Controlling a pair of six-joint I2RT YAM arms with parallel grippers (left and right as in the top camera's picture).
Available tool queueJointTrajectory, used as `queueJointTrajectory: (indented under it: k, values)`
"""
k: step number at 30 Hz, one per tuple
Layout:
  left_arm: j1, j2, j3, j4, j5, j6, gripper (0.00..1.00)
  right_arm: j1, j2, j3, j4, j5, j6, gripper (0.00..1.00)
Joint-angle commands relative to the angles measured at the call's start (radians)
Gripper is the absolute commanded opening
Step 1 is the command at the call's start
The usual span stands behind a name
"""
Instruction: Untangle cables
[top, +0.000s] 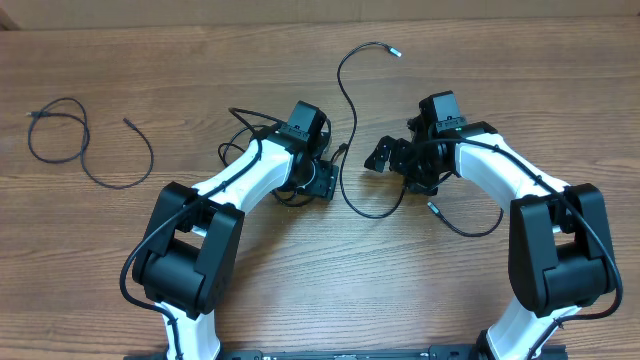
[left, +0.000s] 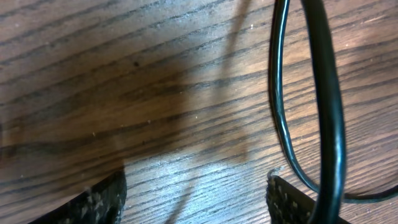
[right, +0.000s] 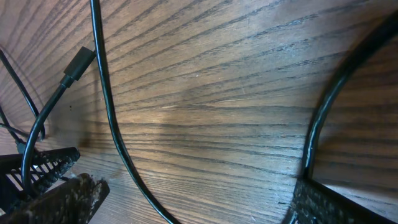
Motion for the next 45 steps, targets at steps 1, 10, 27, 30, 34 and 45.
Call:
queueJointTrajectory:
  k: [1, 10, 27, 30, 34, 45]
  values:
    - [-0.003, 0.010, 0.008, 0.006, -0.008, -0.013, 0.70, -0.002, -0.025, 0.001, 0.006, 0.007, 0.000, 1.00]
    - [-0.003, 0.010, 0.008, 0.005, -0.009, -0.013, 0.97, -0.002, -0.025, 0.001, 0.006, 0.007, 0.000, 1.00]
    - [-0.003, 0.010, 0.008, 0.005, -0.009, -0.013, 1.00, -0.002, -0.025, 0.001, 0.006, 0.007, 0.000, 1.00]
    - [-0.003, 0.010, 0.008, 0.005, -0.009, -0.013, 1.00, -0.002, -0.025, 0.001, 0.006, 0.007, 0.000, 1.00]
    - [-0.003, 0.010, 0.008, 0.005, -0.009, -0.013, 1.00, -0.002, -0.025, 0.001, 0.006, 0.007, 0.000, 1.00]
    - [-0.003, 0.010, 0.008, 0.010, -0.009, -0.013, 1.00, -0.002, -0.025, 0.001, 0.006, 0.007, 0.000, 1.00]
